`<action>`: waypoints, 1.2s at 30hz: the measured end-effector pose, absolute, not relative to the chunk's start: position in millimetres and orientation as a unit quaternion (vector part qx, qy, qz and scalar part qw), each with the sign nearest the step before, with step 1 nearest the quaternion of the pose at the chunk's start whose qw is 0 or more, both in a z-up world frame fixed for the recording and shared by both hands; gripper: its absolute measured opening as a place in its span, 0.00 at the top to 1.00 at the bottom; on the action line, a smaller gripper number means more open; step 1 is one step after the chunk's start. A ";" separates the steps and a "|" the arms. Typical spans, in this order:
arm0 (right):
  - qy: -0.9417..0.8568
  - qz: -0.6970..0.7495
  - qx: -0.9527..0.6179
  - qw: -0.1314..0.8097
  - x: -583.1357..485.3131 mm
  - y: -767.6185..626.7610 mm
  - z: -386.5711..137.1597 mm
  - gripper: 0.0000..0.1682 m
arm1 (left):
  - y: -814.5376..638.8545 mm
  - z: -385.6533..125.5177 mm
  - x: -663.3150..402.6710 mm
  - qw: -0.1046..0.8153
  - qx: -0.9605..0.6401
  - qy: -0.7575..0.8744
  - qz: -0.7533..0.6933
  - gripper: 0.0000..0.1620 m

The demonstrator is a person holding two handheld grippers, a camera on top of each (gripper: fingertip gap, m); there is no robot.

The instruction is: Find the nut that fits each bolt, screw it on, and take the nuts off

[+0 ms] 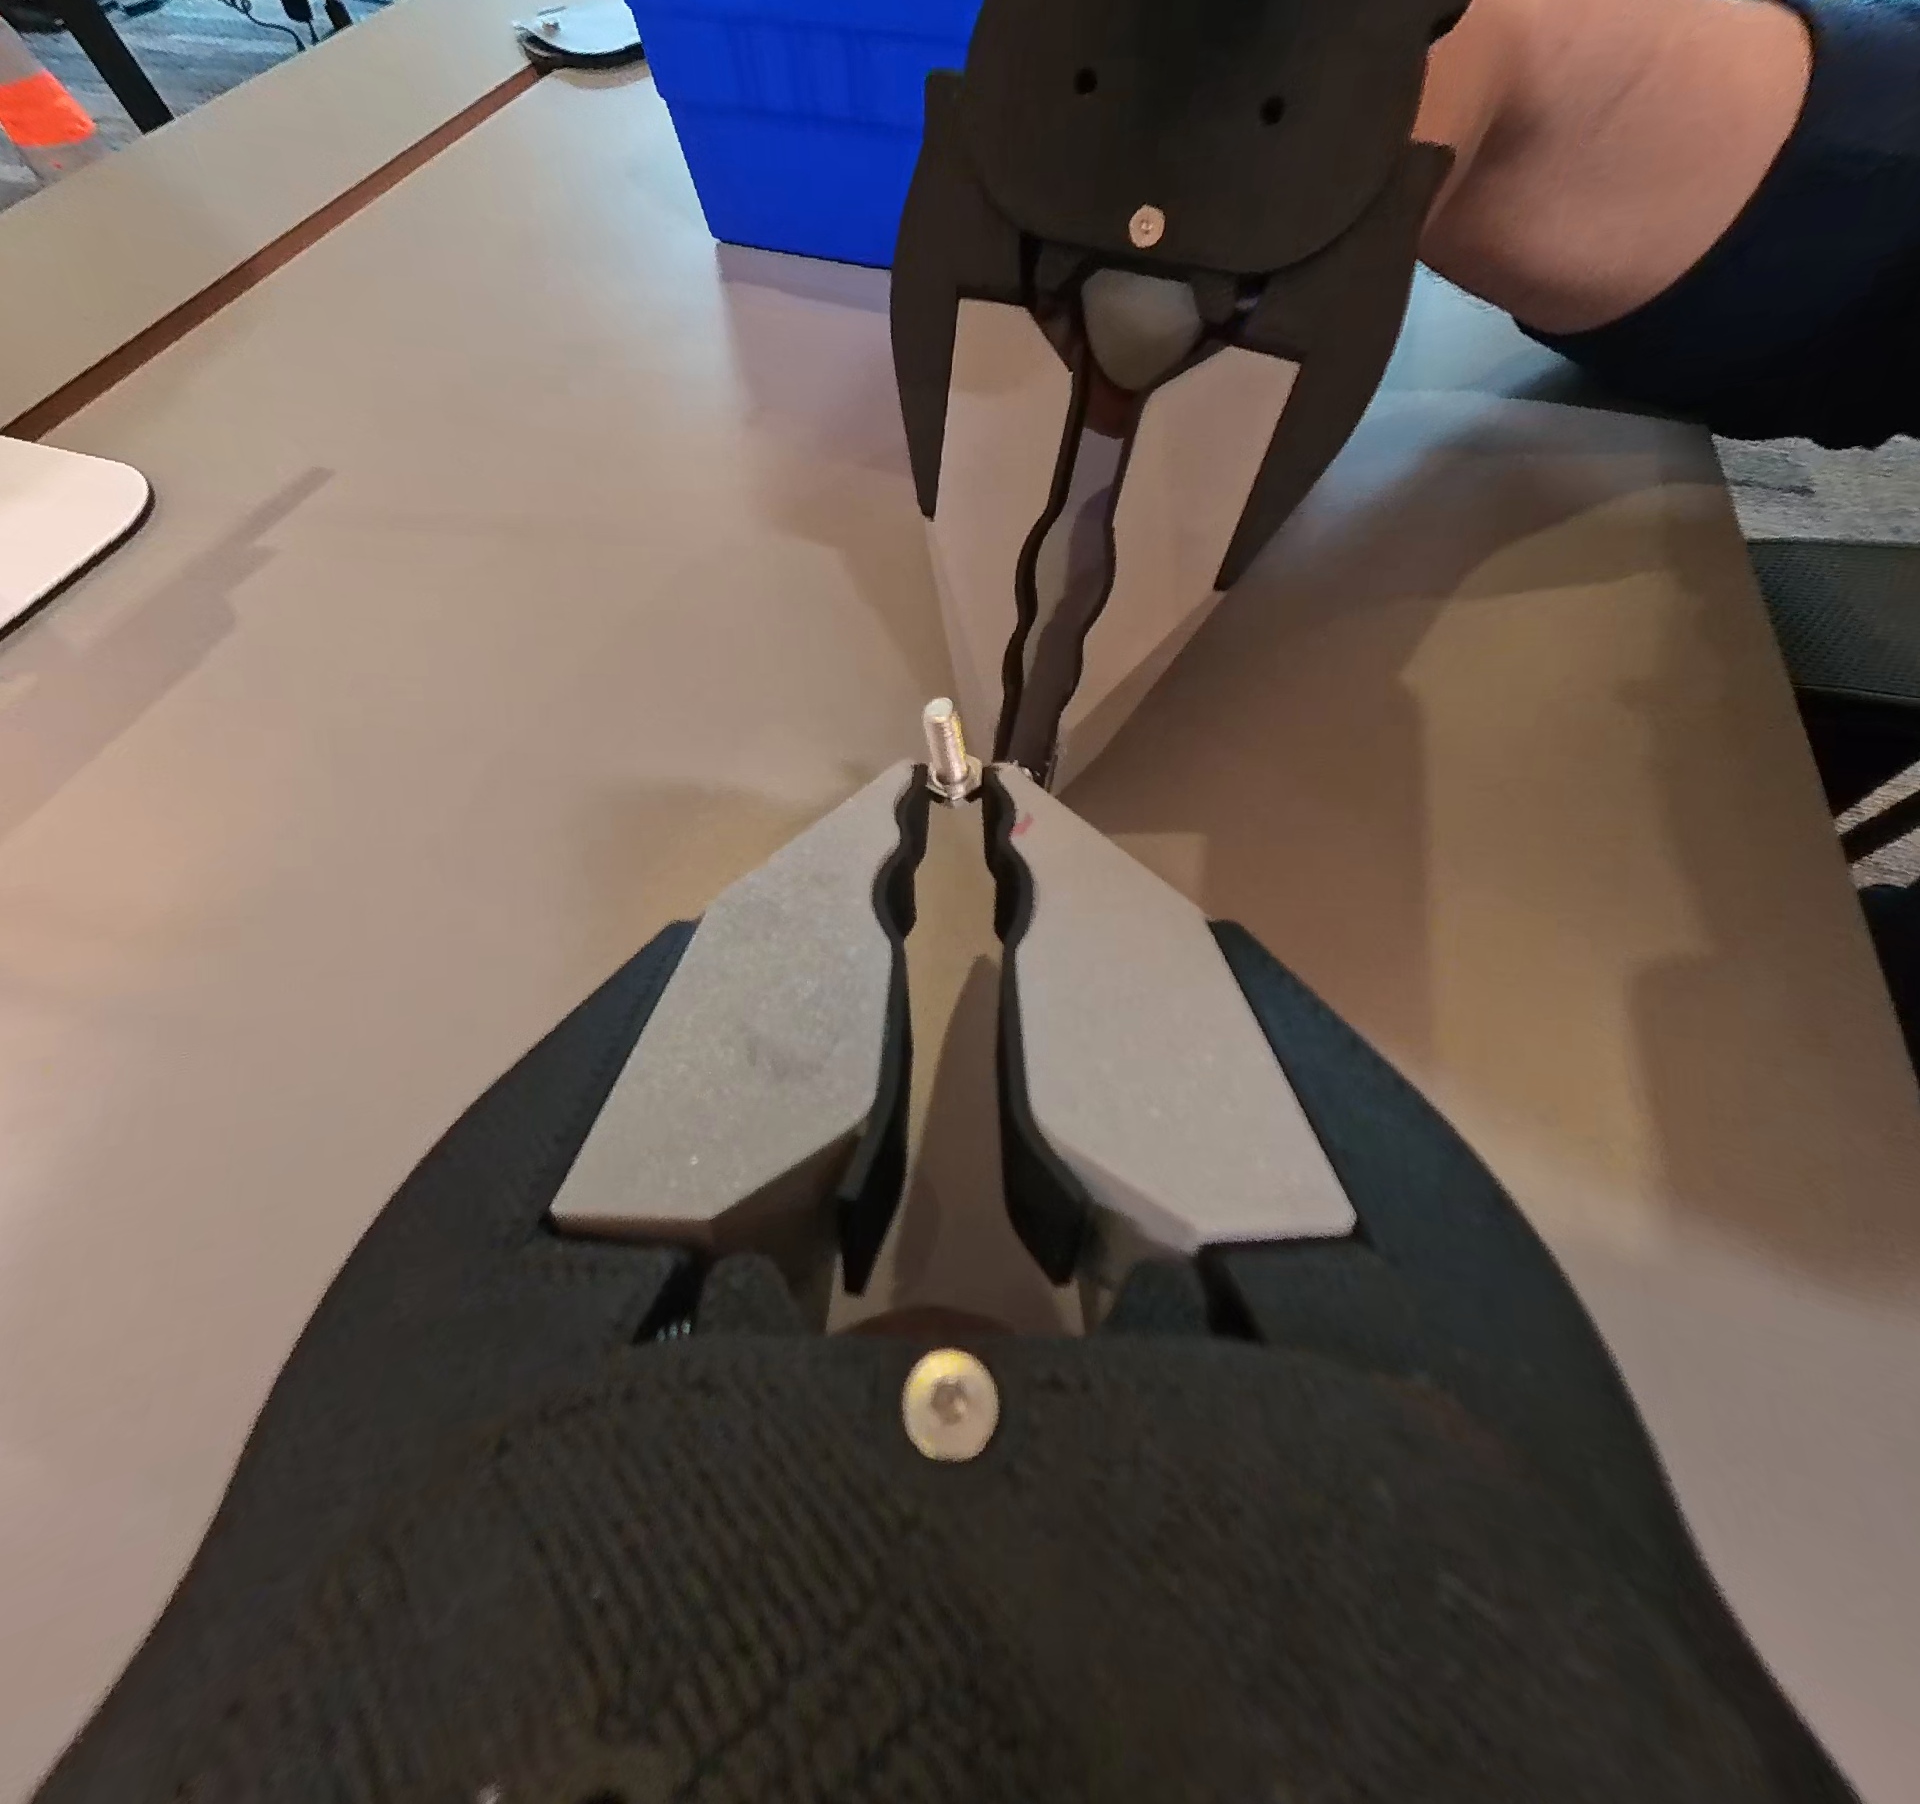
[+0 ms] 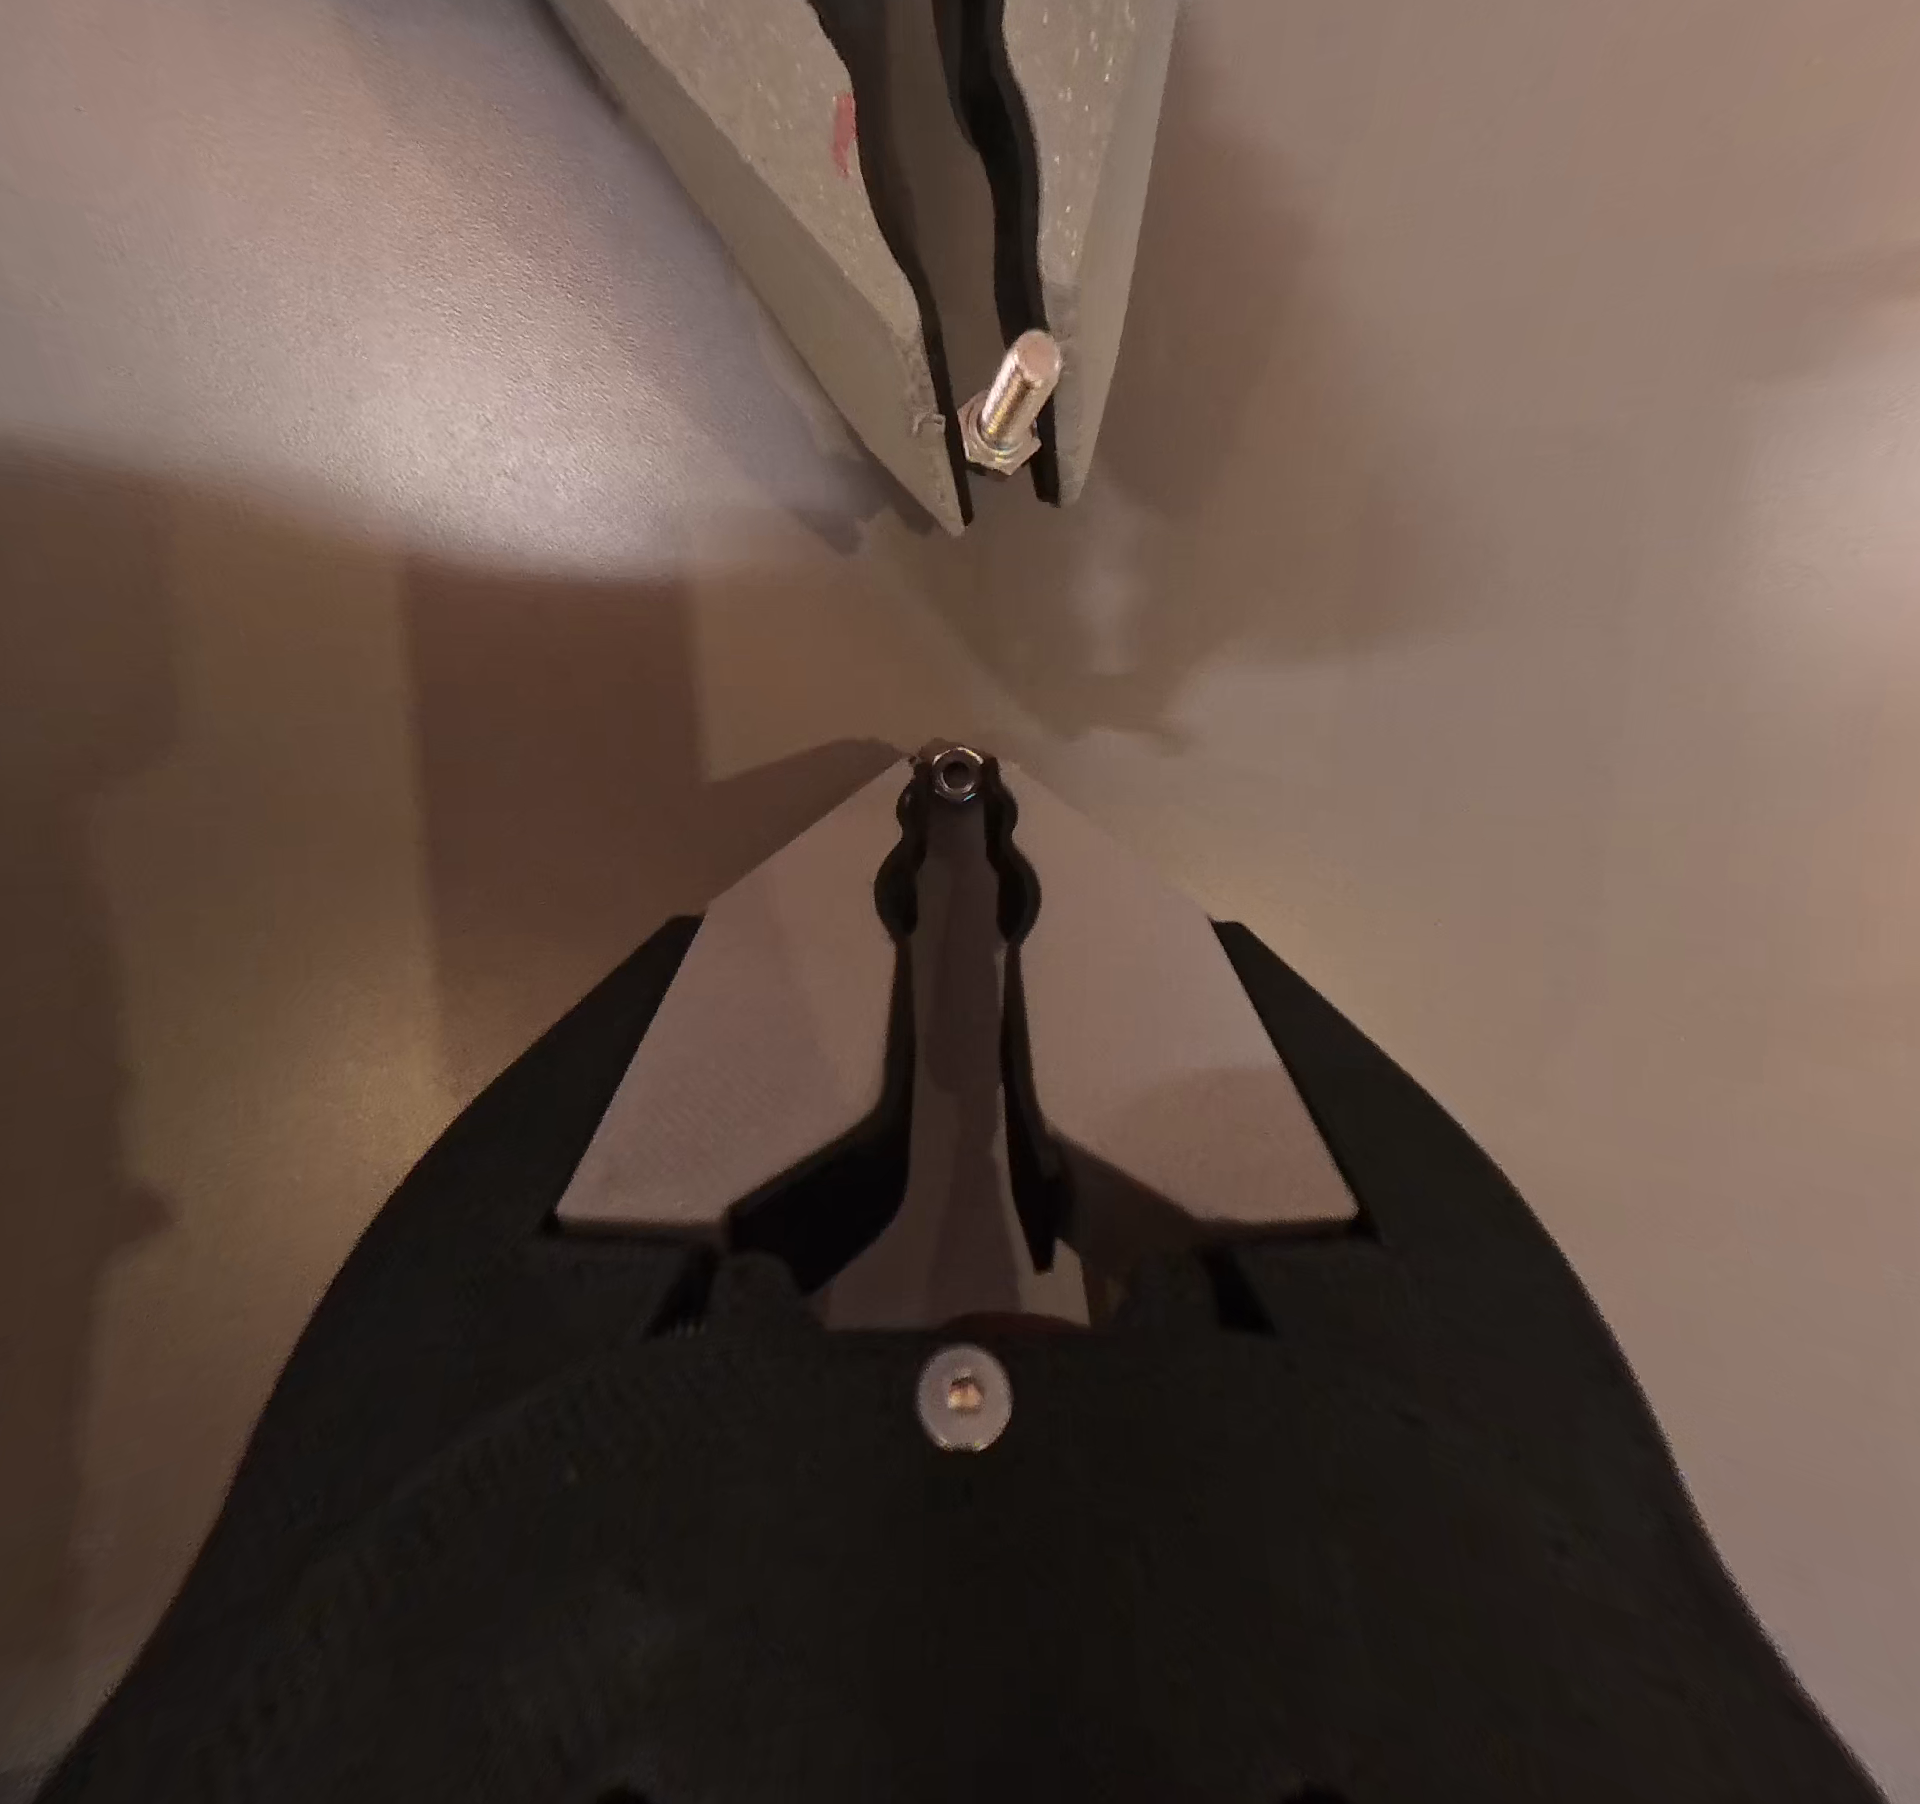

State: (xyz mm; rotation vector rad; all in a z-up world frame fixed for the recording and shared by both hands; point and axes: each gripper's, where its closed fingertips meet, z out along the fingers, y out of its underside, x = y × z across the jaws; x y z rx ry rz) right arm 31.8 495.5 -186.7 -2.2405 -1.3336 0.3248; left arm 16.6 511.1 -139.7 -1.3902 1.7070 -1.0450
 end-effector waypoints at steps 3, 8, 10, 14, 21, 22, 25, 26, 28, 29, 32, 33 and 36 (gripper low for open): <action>-0.488 0.123 -0.824 0.261 30.8 495.3 -176.5 0.96 | 509.5 -141.7 16.4 0.340 -0.534 0.663 -0.401 0.95; -0.486 0.153 -0.811 0.287 19.5 493.2 -132.2 0.96 | 504.7 -143.3 16.1 0.334 -0.526 0.673 -0.398 0.96; -0.486 0.161 -0.811 0.285 13.7 492.7 -119.5 0.96 | 502.0 -144.3 16.3 0.333 -0.522 0.679 -0.396 0.96; -0.486 0.156 -0.815 0.275 7.1 497.6 -108.5 0.96 | 499.5 -145.0 17.3 0.333 -0.520 0.682 -0.392 0.96; -0.487 0.150 -0.820 0.260 4.7 502.7 -112.7 0.96 | 497.7 -140.3 16.4 0.340 -0.513 0.682 -0.396 0.96; -0.488 0.150 -0.820 0.258 4.2 502.7 -113.5 0.96 | 497.5 -140.3 16.4 0.340 -0.513 0.682 -0.396 0.96; -0.491 0.147 -0.820 0.254 4.0 502.9 -115.1 0.96 | 497.3 -140.6 16.4 0.340 -0.512 0.683 -0.394 0.96; -0.490 0.146 -0.821 0.254 4.2 503.3 -115.1 0.96 | 497.3 -140.5 16.6 0.341 -0.512 0.683 -0.394 0.96; -0.490 0.145 -0.821 0.254 4.5 503.3 -115.2 0.96 | 497.0 -140.7 16.5 0.340 -0.512 0.683 -0.394 0.95; -0.490 0.145 -0.821 0.254 4.5 503.4 -115.3 0.96 | 497.0 -140.7 16.6 0.341 -0.512 0.683 -0.394 0.96; -0.490 0.146 -0.821 0.253 4.2 503.3 -115.8 0.96 | 496.6 -141.3 16.7 0.340 -0.512 0.684 -0.392 0.95; -0.490 0.147 -0.821 0.253 4.0 503.1 -116.0 0.96 | 496.5 -141.6 16.8 0.340 -0.512 0.685 -0.392 0.95; -0.492 0.146 -0.820 0.253 3.4 503.4 -115.7 0.96 | 496.2 -142.7 16.7 0.338 -0.512 0.686 -0.391 0.95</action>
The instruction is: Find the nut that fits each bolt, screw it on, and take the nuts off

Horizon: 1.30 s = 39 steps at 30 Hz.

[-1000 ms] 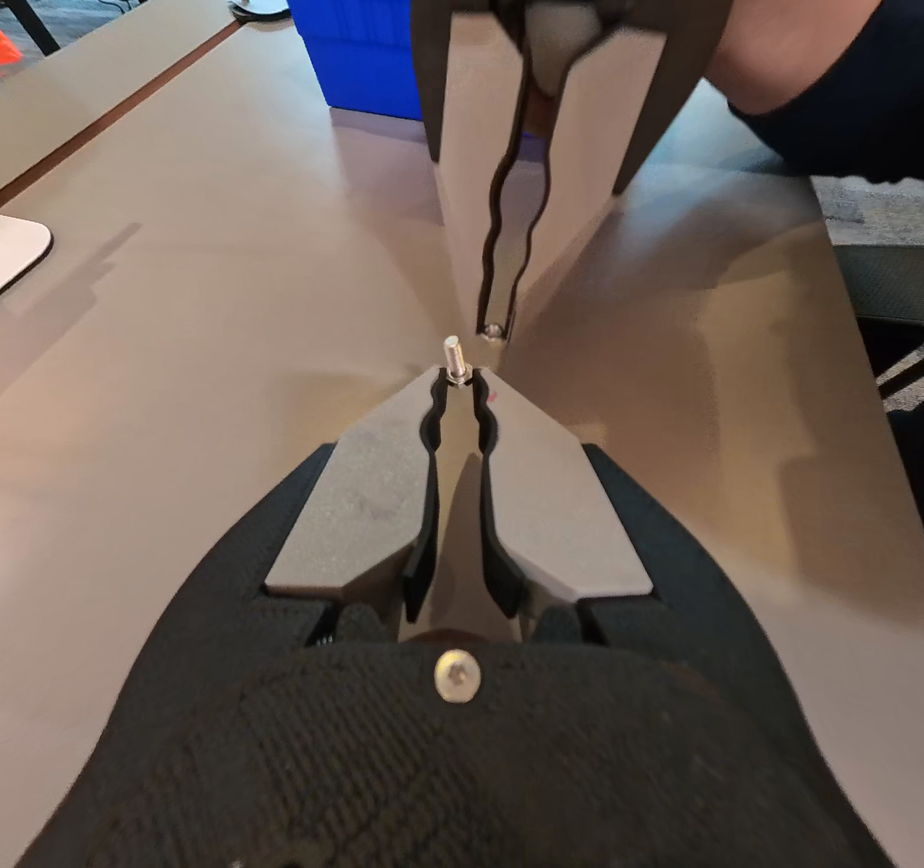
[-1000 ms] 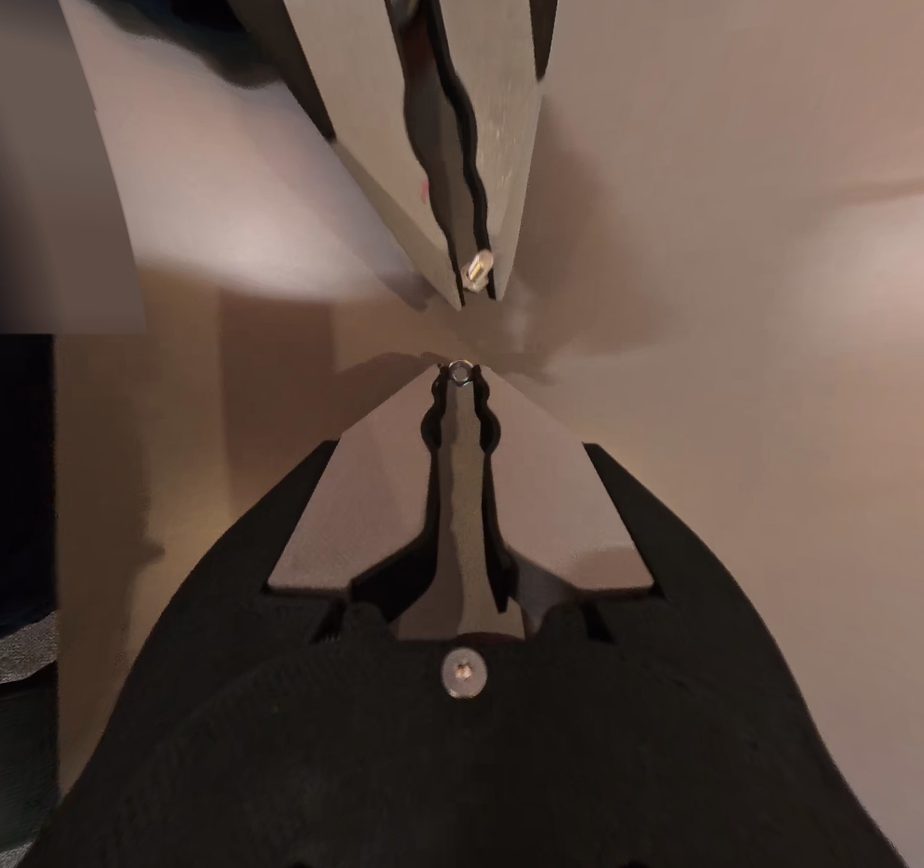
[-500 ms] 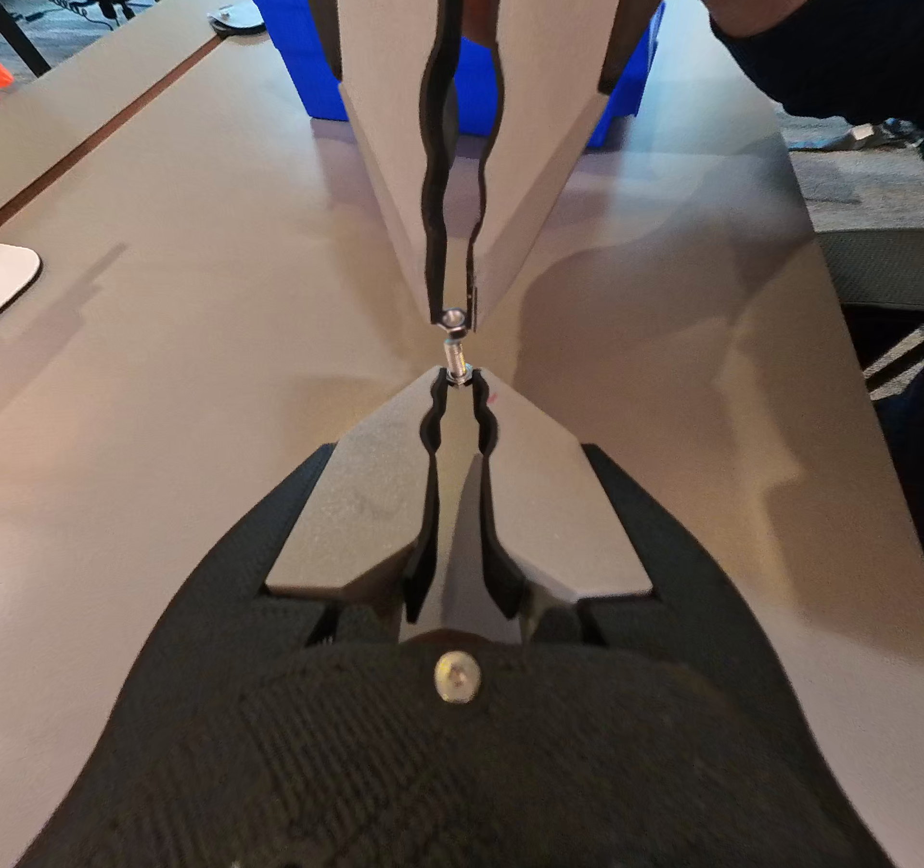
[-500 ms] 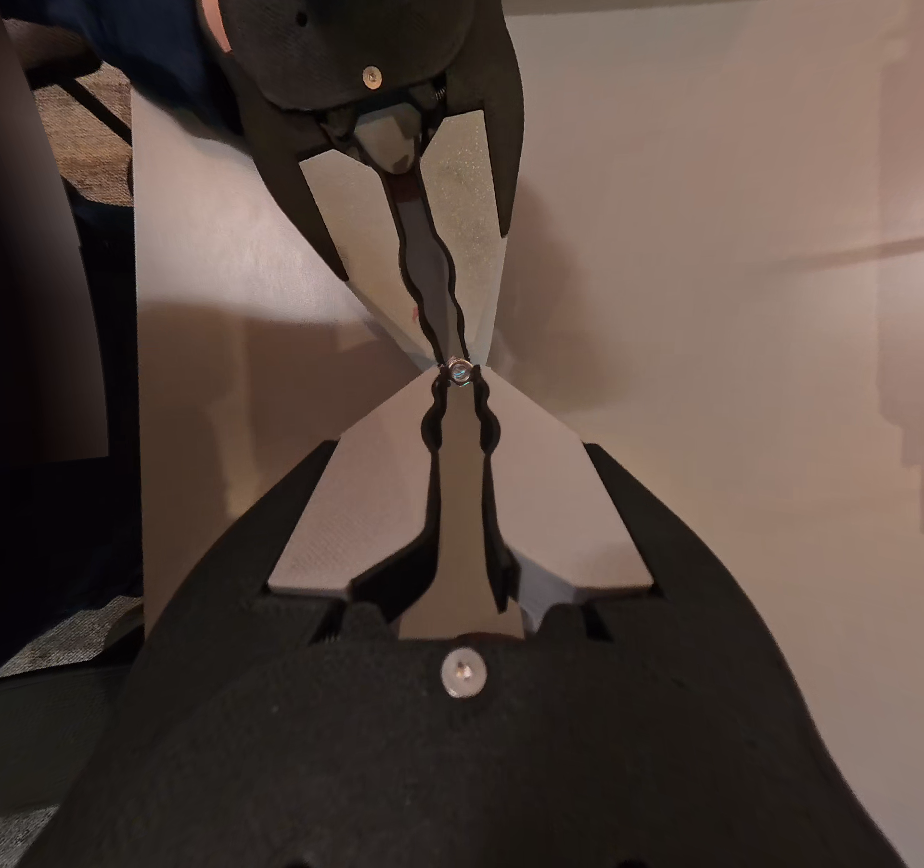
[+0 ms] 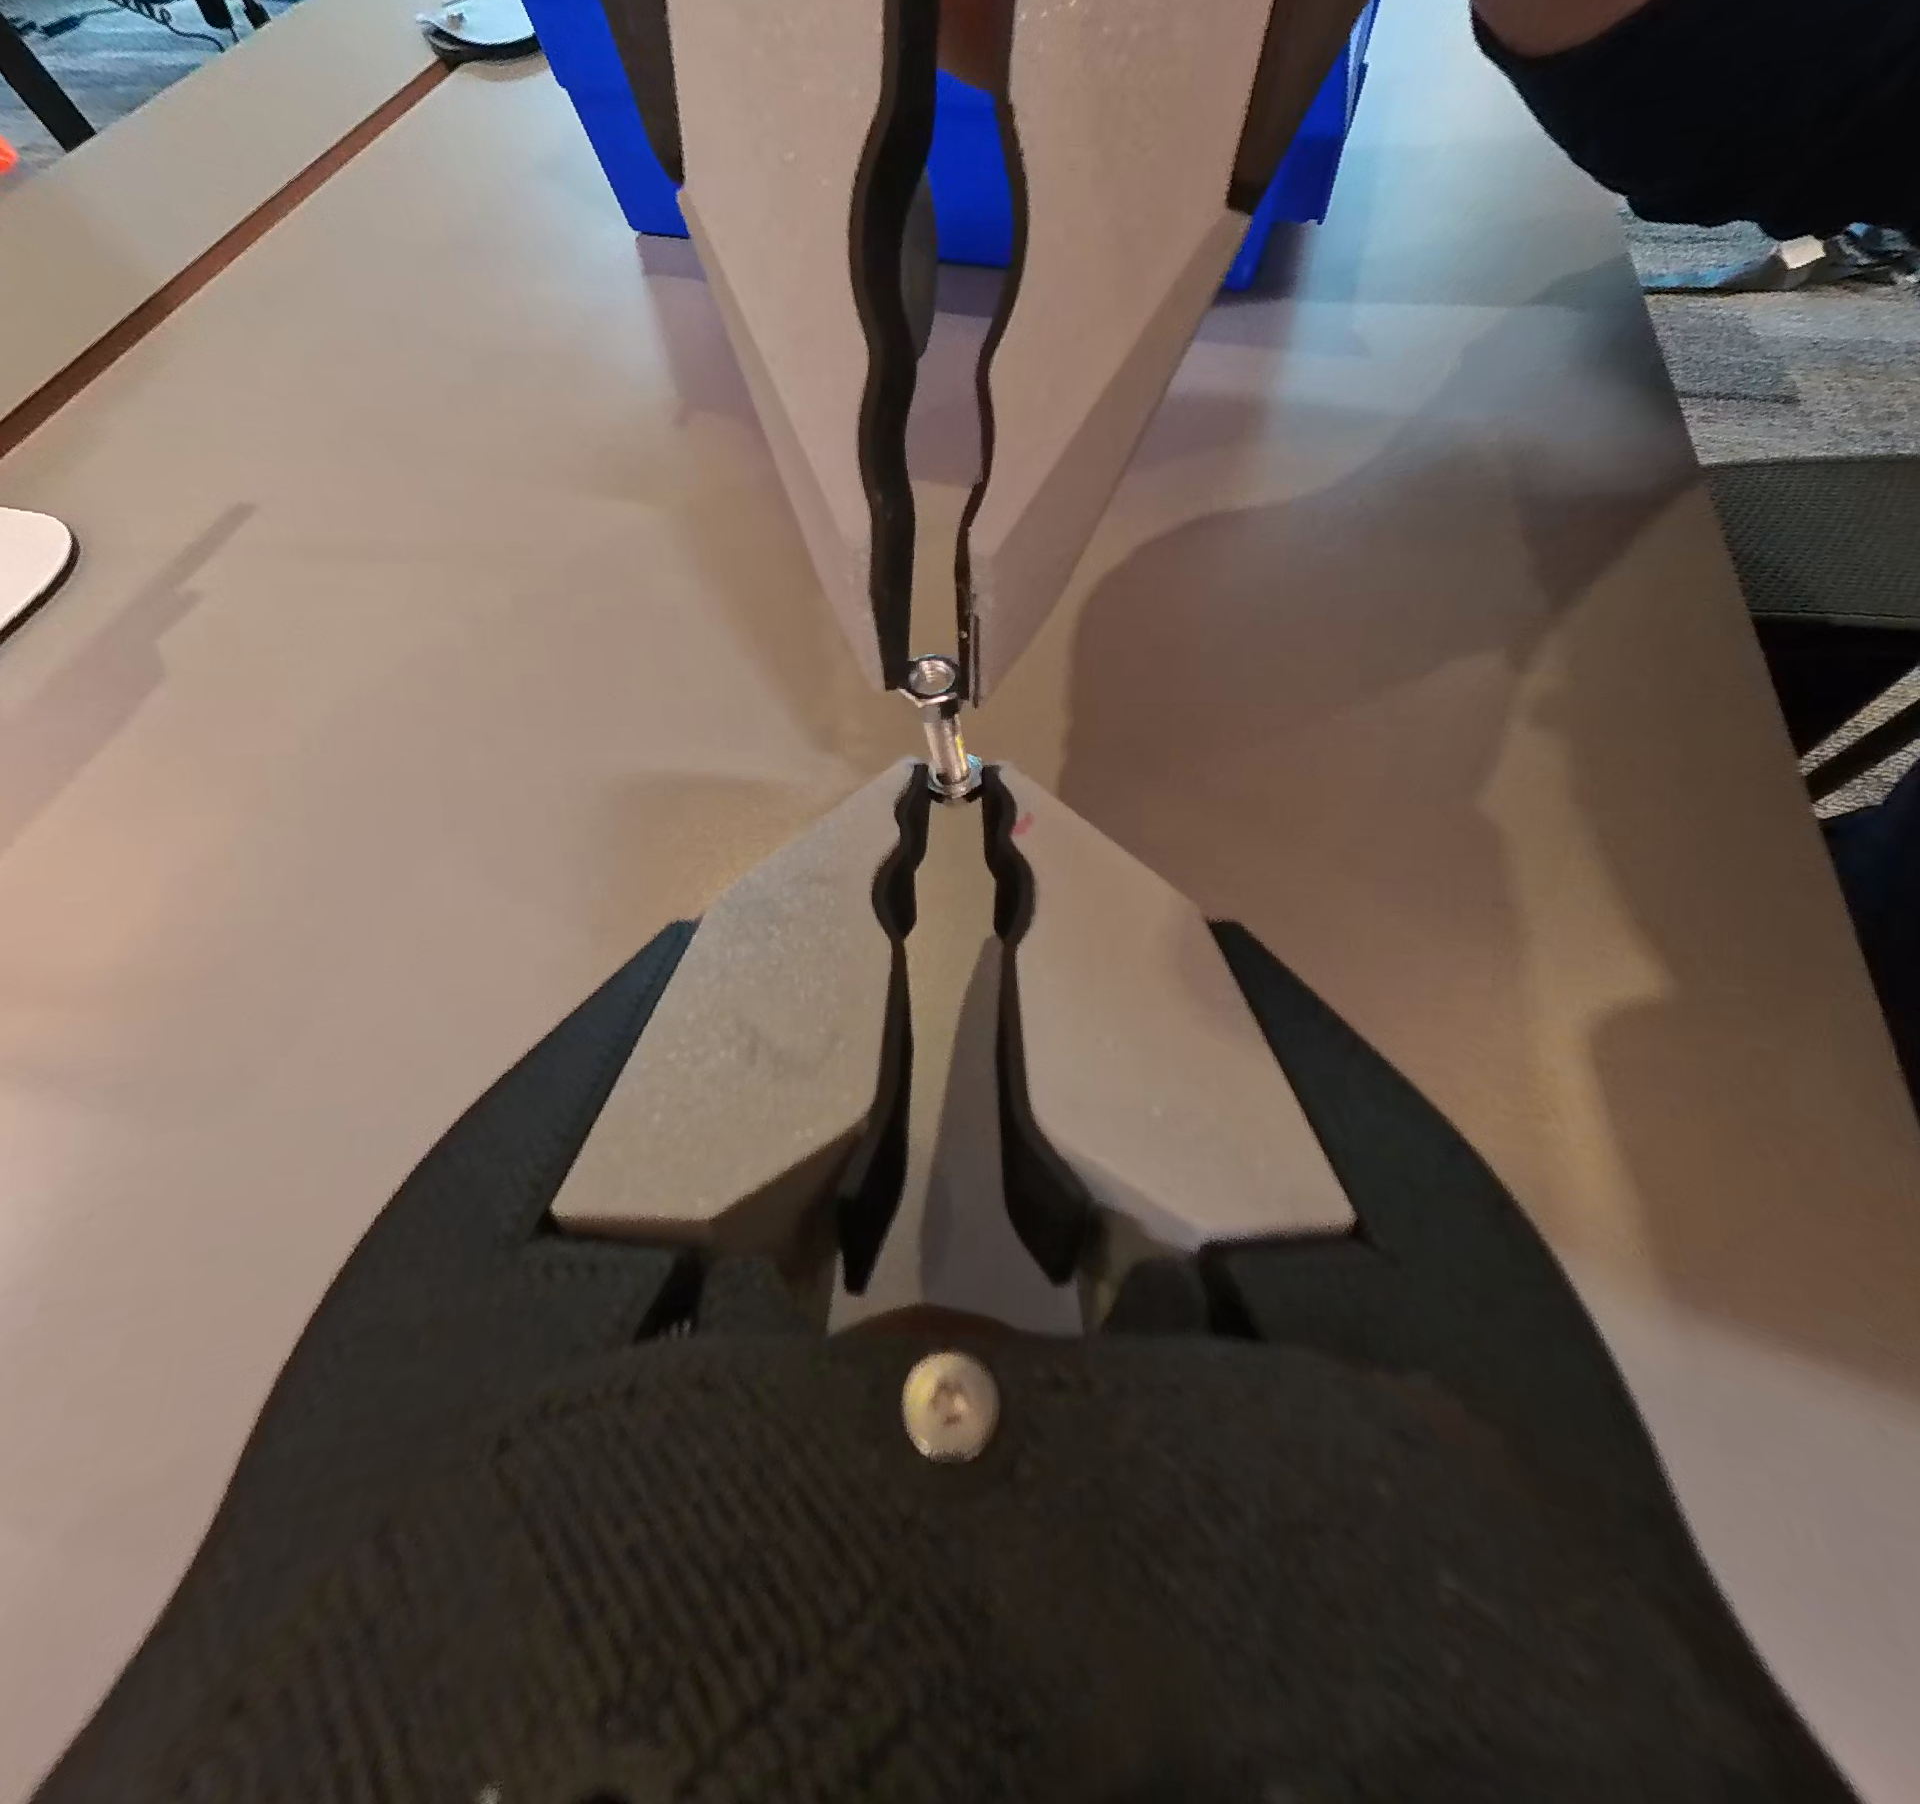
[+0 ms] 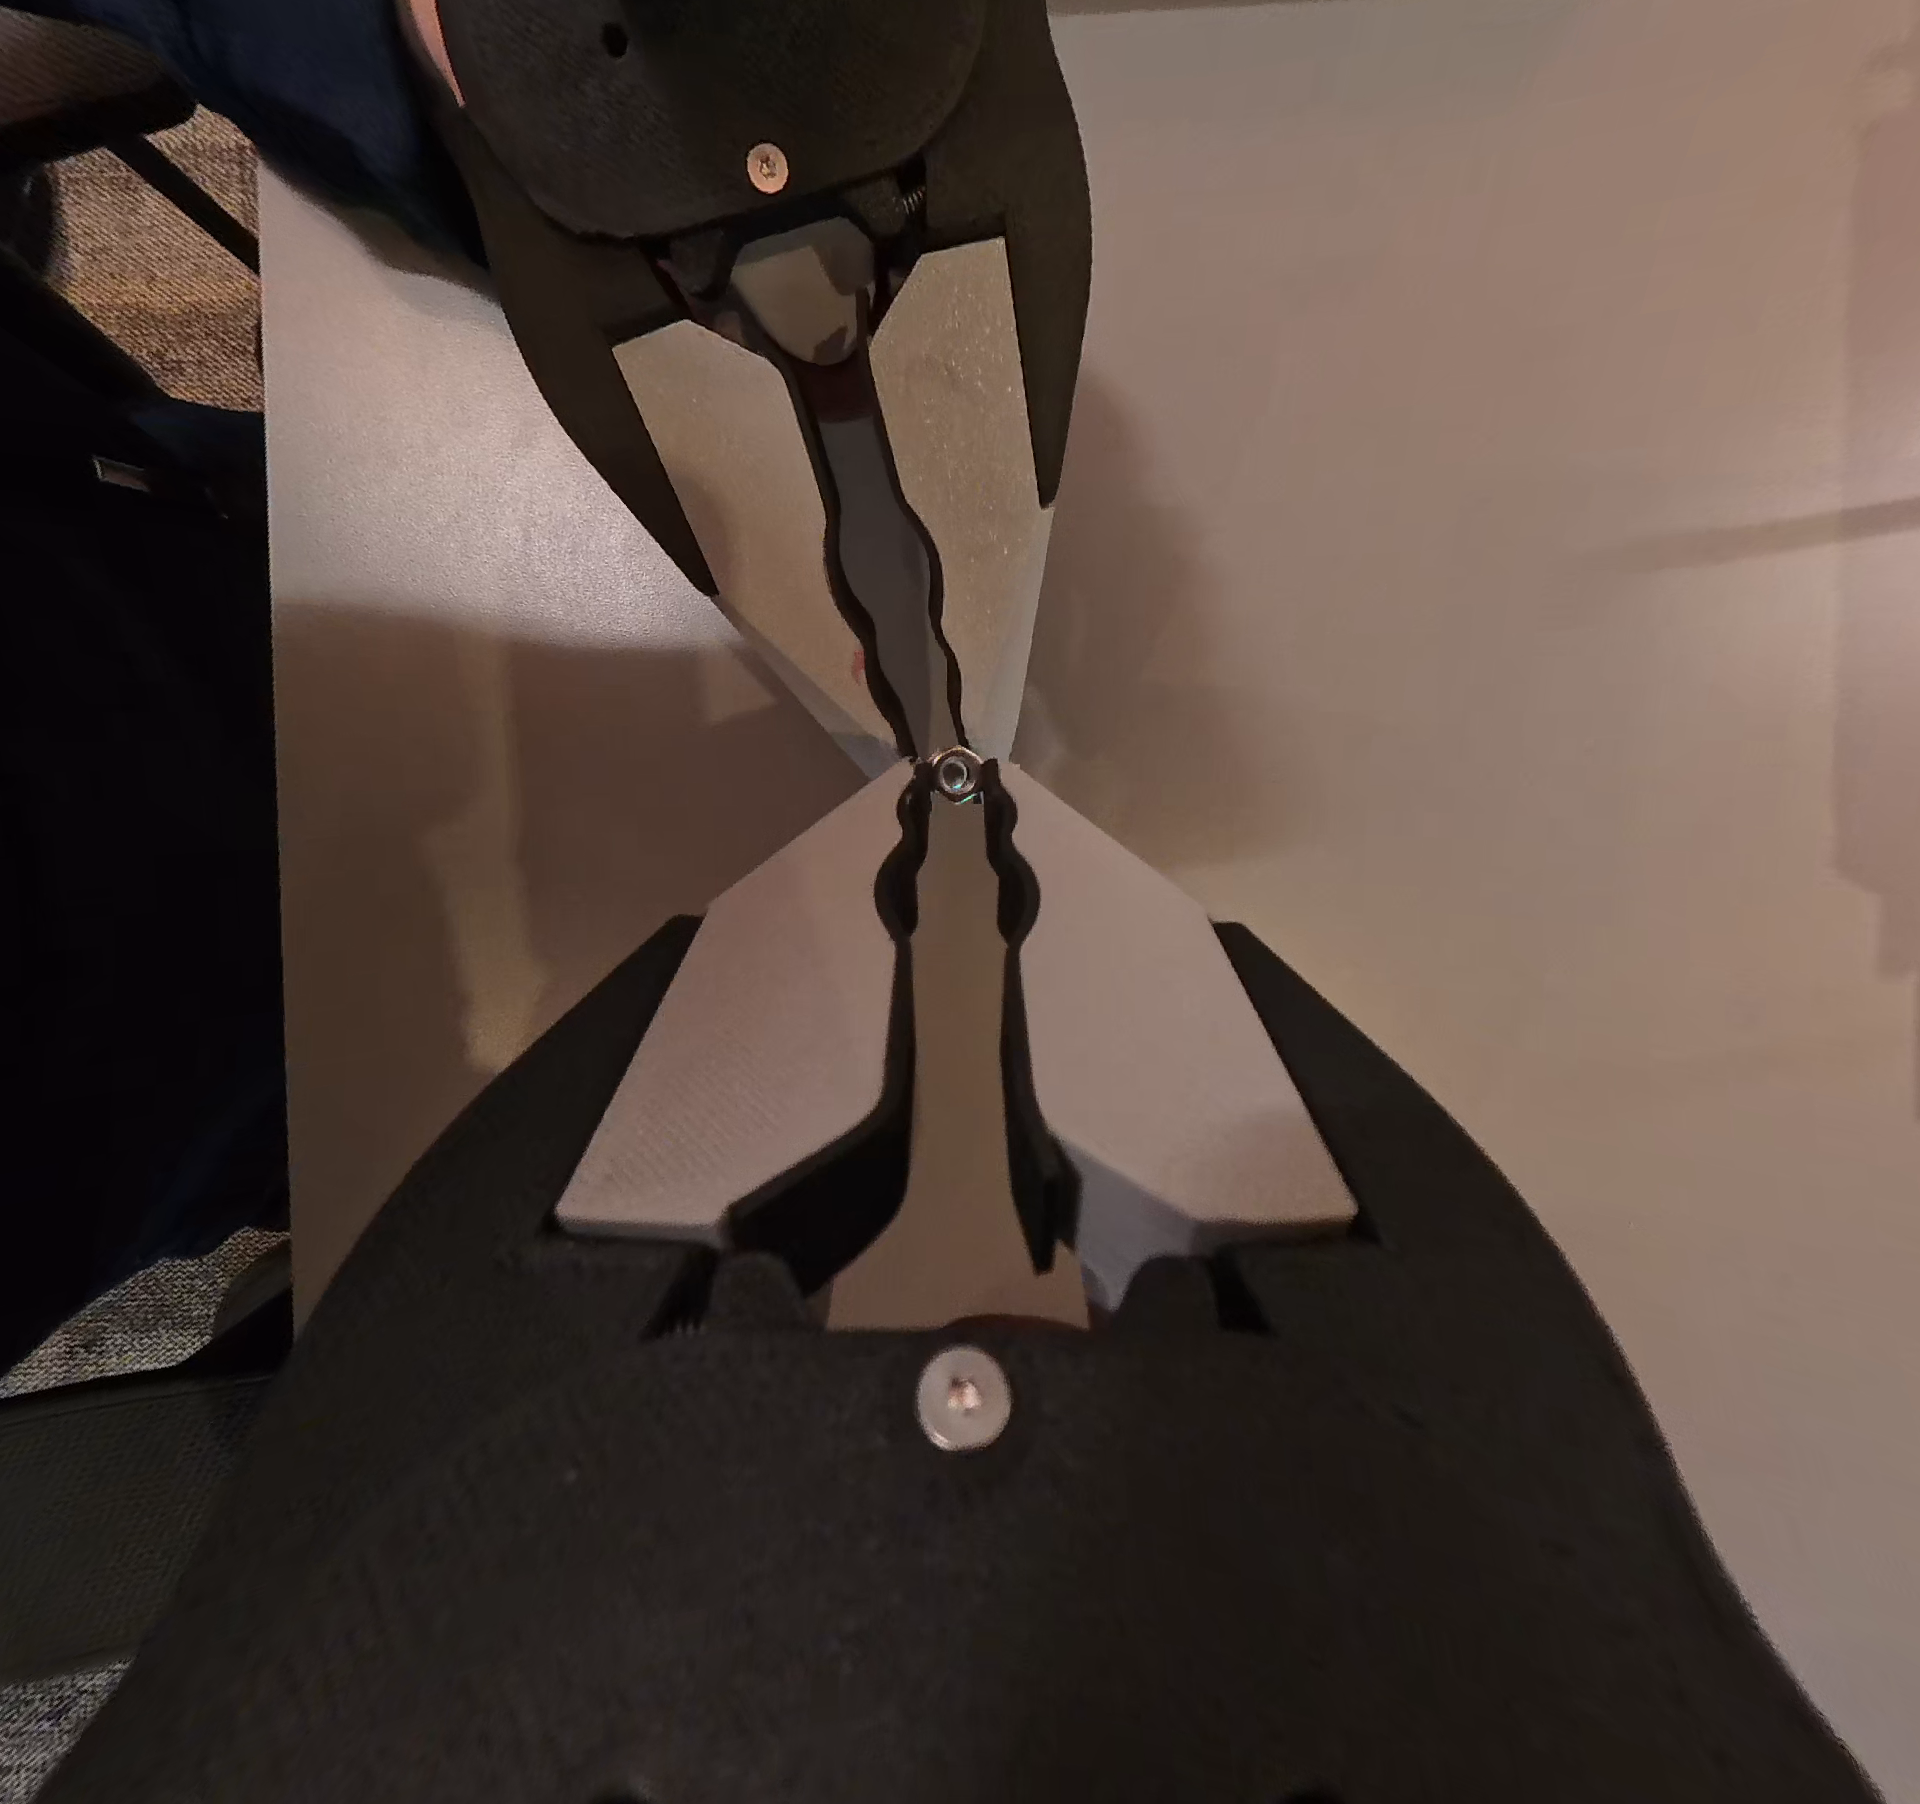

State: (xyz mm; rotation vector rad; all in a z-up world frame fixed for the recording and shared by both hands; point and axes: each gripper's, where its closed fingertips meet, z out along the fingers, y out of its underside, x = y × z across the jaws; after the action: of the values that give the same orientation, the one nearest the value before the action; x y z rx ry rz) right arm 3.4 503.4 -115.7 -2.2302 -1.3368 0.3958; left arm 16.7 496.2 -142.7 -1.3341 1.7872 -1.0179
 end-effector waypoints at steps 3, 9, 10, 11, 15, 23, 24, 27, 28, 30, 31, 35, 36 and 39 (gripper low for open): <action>-0.494 0.147 -0.821 0.247 2.7 502.0 -116.5 0.96 | 496.0 -143.1 16.8 0.338 -0.512 0.687 -0.390 0.96; -0.494 0.144 -0.822 0.244 3.0 502.6 -119.5 0.96 | 495.9 -142.7 16.7 0.340 -0.511 0.687 -0.389 0.96; -0.493 0.145 -0.822 0.244 3.0 502.8 -119.6 0.96 | 496.0 -142.8 16.7 0.340 -0.511 0.687 -0.389 0.96; -0.492 0.146 -0.823 0.244 2.9 502.8 -119.8 0.96 | 496.2 -143.0 16.6 0.340 -0.512 0.687 -0.388 0.95; -0.493 0.146 -0.822 0.243 2.7 502.5 -120.2 0.96 | 495.9 -143.4 16.7 0.341 -0.511 0.689 -0.386 0.95; -0.490 0.151 -0.823 0.245 2.5 502.9 -119.4 0.96 | 496.2 -142.6 16.8 0.341 -0.511 0.687 -0.388 0.96; -0.490 0.151 -0.823 0.245 2.5 503.0 -119.2 0.96 | 496.3 -142.7 16.8 0.341 -0.512 0.687 -0.387 0.96; -0.490 0.152 -0.822 0.246 2.0 502.8 -118.6 0.96 | 496.2 -142.6 16.9 0.341 -0.512 0.687 -0.388 0.96; -0.490 0.152 -0.822 0.246 2.1 503.0 -118.6 0.96 | 496.2 -142.6 16.9 0.341 -0.512 0.687 -0.388 0.96; -0.491 0.152 -0.822 0.247 1.9 503.0 -118.4 0.96 | 496.2 -142.5 16.9 0.341 -0.511 0.687 -0.388 0.96; -0.491 0.152 -0.822 0.246 1.8 503.0 -118.4 0.96 | 496.2 -142.4 17.0 0.341 -0.511 0.687 -0.388 0.96; -0.491 0.151 -0.822 0.246 2.0 503.3 -118.9 0.96 | 496.3 -142.3 17.0 0.341 -0.512 0.687 -0.387 0.96; -0.491 0.151 -0.822 0.247 2.1 503.3 -119.1 0.96 | 496.3 -142.2 17.1 0.342 -0.512 0.687 -0.388 0.96; -0.488 0.154 -0.823 0.247 2.1 503.3 -119.4 0.95 | 496.7 -141.9 17.1 0.342 -0.512 0.686 -0.388 0.96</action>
State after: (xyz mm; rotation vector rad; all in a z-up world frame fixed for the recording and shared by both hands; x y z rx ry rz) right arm 2.1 503.3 -119.4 -2.2429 -1.3312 0.4186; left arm 17.1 496.7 -141.9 -1.3318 1.7833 -1.0100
